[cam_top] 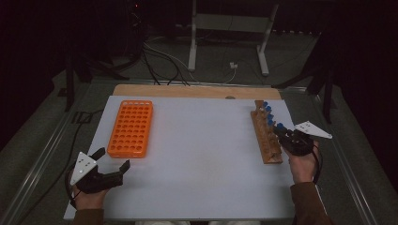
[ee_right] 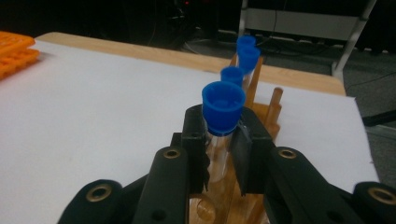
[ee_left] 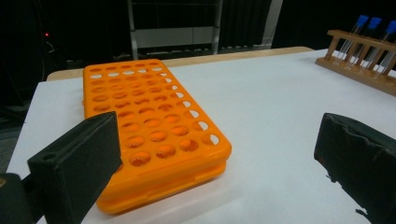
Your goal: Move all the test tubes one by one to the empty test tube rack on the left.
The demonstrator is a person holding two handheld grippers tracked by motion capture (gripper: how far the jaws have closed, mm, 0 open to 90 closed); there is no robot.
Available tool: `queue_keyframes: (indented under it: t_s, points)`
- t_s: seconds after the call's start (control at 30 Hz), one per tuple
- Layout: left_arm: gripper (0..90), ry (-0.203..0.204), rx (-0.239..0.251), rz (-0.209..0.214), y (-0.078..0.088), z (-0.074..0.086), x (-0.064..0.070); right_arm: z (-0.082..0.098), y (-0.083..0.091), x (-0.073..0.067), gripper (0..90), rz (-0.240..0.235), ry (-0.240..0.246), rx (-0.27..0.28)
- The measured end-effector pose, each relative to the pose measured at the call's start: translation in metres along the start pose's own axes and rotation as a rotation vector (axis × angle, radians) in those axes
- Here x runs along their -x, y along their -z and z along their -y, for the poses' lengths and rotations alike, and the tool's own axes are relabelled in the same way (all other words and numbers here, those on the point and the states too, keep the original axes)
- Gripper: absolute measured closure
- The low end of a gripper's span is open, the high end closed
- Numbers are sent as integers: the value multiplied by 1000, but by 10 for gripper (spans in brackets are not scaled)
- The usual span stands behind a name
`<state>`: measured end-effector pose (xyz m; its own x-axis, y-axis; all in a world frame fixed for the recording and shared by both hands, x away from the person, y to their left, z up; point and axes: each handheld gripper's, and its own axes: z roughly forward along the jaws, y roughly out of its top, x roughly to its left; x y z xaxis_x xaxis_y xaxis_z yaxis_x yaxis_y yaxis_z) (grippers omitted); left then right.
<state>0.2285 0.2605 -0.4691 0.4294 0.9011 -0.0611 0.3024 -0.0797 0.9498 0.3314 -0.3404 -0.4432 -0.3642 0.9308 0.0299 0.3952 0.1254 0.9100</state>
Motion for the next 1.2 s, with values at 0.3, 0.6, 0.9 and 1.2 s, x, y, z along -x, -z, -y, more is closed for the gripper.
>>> queue_keyframes:
  t_s: [0.3, 0.6, 0.9, 1.2]
  points:
    - [14, -22, -11, 59, -5, -22, 4, -24, 16, -1, 768, 1, 41, 30]
    - [15, -58, 16, 102, -10, -47, 12, -41, 33, -14, 768, -41, 75, 77]
    - [34, -63, 10, 186, -33, -55, 37, -43, 23, -43, 767, -143, 99, 68]
    - [46, -88, -14, 241, -59, -57, 57, -47, 2, -80, 766, -268, 115, 49]
